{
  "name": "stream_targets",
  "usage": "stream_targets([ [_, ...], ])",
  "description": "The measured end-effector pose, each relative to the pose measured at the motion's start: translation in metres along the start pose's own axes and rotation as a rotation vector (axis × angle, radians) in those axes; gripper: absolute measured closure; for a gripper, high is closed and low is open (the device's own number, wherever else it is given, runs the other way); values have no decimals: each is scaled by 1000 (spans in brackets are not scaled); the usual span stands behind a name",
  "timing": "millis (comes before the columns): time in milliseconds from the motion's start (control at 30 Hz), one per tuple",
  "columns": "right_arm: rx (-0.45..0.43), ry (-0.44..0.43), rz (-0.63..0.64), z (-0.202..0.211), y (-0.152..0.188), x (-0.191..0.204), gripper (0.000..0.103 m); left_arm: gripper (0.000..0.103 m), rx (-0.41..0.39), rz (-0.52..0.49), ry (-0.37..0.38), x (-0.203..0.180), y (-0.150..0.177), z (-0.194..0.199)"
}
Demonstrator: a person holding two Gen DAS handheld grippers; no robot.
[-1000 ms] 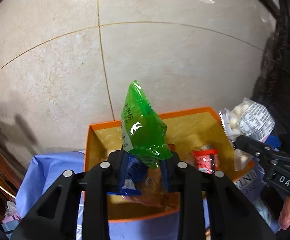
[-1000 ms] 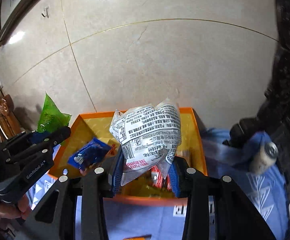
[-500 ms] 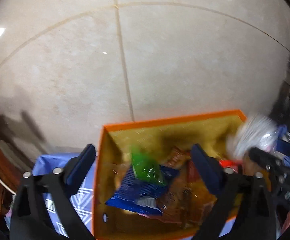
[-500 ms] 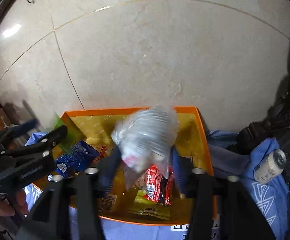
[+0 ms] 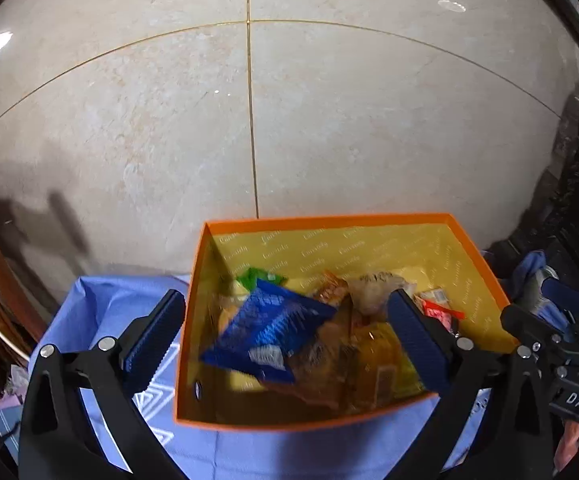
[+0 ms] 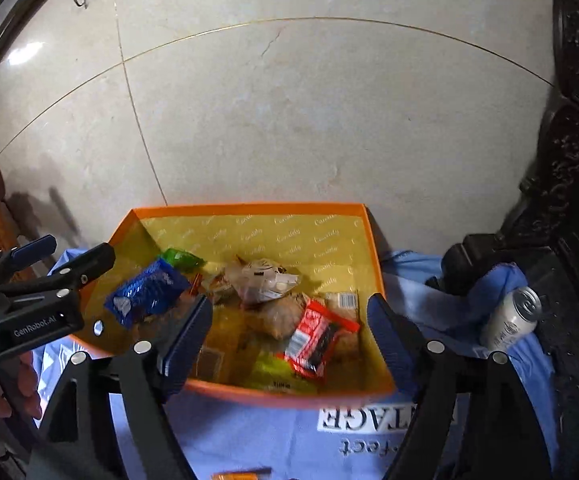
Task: Organize snacks
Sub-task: 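Carry both packs over the orange box and open both tools, then move both open tools back toward the last two snacks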
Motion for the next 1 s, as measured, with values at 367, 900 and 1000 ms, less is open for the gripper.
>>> stream_targets([
  [367,119,-4,-89,33,100,-25,22,4,67,-38,81,-29,88,32],
  [900,332,-131,102,4,203,-21,23,4,198,-93,94,-50,218,52],
  [1000,350,-138,141,-8,207,-18,23,4,204,-100,87,-46,224,56],
])
Point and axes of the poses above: each gripper's, at about its wrist camera, not at the fingertips, and z roughly against the way its jaws point, x to its left, y to its underside, the point moved 4 cm from there along -z, roughly the way its jaws point, and after that the axes turned 1 degree about z, right-handed, at the moved point
